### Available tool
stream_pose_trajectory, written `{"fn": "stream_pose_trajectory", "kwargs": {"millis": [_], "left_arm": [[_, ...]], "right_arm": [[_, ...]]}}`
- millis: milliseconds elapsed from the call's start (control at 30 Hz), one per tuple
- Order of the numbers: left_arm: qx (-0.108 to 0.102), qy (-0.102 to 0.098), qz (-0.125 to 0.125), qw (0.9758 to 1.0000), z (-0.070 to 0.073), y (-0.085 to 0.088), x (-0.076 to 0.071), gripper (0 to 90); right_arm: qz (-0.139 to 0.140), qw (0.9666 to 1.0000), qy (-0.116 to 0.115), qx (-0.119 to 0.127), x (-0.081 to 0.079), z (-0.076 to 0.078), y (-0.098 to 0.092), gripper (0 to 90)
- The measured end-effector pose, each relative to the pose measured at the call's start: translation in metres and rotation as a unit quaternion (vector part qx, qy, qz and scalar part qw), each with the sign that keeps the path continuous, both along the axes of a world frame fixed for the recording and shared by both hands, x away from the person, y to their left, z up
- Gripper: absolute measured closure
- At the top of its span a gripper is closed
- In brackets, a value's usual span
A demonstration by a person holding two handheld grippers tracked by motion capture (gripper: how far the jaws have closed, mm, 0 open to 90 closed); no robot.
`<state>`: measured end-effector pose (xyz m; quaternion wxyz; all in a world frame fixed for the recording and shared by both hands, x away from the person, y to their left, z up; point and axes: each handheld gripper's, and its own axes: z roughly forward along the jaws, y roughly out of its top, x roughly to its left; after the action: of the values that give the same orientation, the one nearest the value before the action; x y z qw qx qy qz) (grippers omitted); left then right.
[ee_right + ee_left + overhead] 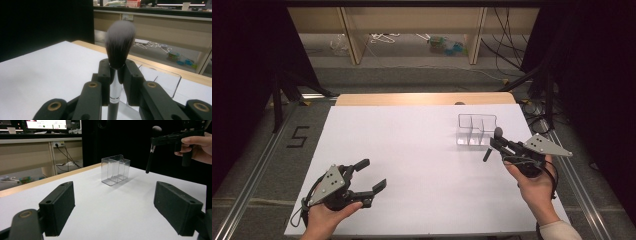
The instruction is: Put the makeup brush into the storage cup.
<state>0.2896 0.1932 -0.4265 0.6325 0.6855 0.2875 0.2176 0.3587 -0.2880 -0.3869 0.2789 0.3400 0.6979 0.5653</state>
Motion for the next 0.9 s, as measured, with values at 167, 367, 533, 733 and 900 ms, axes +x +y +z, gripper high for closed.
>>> {"fn": "stream_pose_trajectory", "kwargs": {"millis": [167,367,533,733,900], "left_arm": [[0.0,0.0,0.0,1.0,-0.0001,-0.0001,0.0,16.9],[0.0,0.0,0.0,1.0,0.0,0.0,0.0,16.9],[0.0,0.0,0.0,1.0,-0.0001,0.0,0.0,17.0],[0.0,0.0,0.0,1.0,-0.0002,0.0001,0.0001,17.0],[0.0,0.0,0.0,1.0,-0.0001,0.0001,0.0001,17.0]], "right_arm": [[-0.001,1.0,0.0,-0.001,0.0003,-0.0001,-0.0008,77.6],[-0.005,0.9999,0.006,-0.008,0.0001,0.0004,-0.0027,77.6],[-0.01,0.9999,0.013,0.001,-0.0008,0.0003,-0.0032,77.6],[-0.014,0.9999,0.002,-0.002,0.0012,0.0,-0.0064,77.6],[-0.016,0.9999,0.002,-0.002,0.0012,0.0,-0.0068,77.6]]}}
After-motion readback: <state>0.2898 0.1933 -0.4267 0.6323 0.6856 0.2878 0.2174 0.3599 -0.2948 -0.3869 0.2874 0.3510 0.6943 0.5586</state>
